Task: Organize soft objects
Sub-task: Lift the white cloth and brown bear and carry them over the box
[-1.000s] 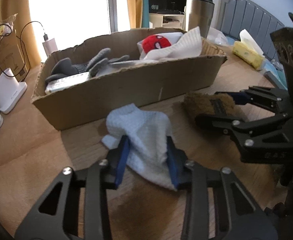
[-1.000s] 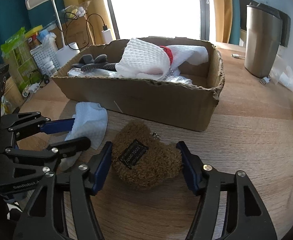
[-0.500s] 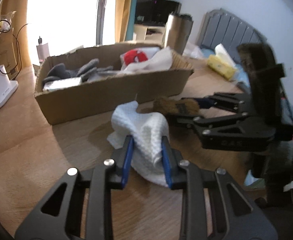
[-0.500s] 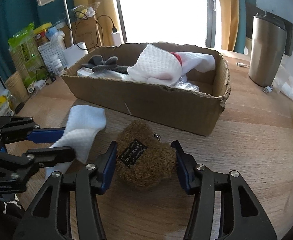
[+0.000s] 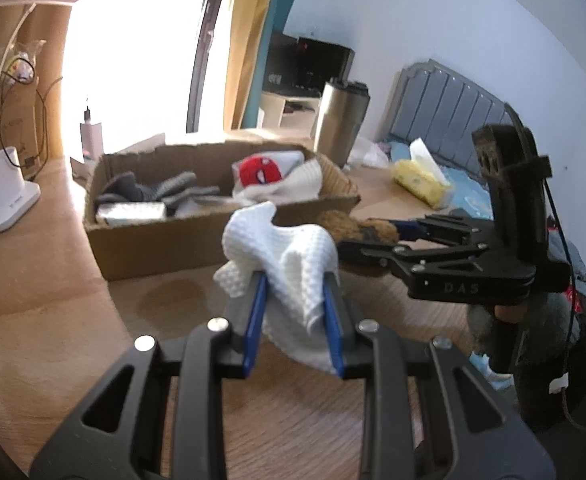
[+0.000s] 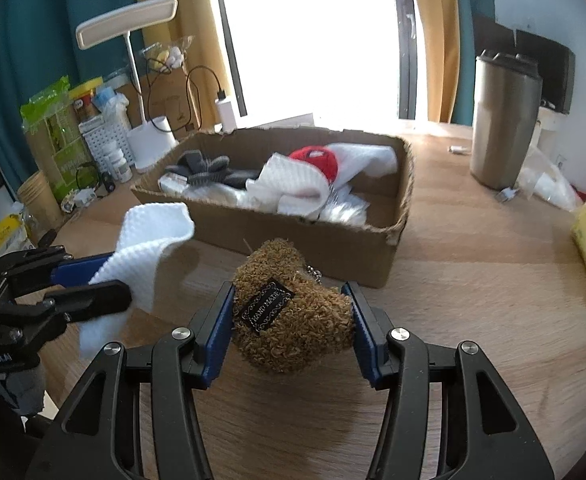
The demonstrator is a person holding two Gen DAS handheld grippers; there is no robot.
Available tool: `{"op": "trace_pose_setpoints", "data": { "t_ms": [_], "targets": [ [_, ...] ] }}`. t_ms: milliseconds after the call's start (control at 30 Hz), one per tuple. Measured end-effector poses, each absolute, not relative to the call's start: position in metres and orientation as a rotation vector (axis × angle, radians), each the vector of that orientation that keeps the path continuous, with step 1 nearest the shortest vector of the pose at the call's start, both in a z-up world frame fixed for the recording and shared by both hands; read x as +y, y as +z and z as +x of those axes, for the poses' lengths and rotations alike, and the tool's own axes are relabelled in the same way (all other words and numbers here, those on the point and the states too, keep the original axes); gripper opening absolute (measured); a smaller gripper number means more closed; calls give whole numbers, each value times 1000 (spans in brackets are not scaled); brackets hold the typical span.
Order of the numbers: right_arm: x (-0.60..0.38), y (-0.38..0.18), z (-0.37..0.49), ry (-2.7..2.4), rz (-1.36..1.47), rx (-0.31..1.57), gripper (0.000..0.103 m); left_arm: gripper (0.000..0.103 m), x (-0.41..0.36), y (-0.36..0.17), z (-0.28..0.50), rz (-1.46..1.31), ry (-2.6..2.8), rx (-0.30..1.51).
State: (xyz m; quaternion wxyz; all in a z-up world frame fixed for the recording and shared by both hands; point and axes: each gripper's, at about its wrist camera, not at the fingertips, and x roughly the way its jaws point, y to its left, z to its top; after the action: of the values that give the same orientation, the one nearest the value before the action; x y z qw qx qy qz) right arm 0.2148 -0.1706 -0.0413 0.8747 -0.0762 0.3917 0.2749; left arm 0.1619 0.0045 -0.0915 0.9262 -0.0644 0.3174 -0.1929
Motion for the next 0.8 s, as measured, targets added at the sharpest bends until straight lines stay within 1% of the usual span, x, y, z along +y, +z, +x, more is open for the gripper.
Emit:
{"op": "trace_pose_setpoints", "data": {
  "t_ms": [267, 467, 800],
  "targets": [
    [-176, -23, 213, 565, -155, 773, 56, 28, 14, -70, 161, -155, -381, 590],
    [-177, -14, 214, 560, -158, 747, 56, 28, 23, -66, 171, -208, -377, 572],
    [-174, 1, 220, 557, -170, 698, 56, 29, 24, -53, 177, -185, -369, 530]
  ]
}}
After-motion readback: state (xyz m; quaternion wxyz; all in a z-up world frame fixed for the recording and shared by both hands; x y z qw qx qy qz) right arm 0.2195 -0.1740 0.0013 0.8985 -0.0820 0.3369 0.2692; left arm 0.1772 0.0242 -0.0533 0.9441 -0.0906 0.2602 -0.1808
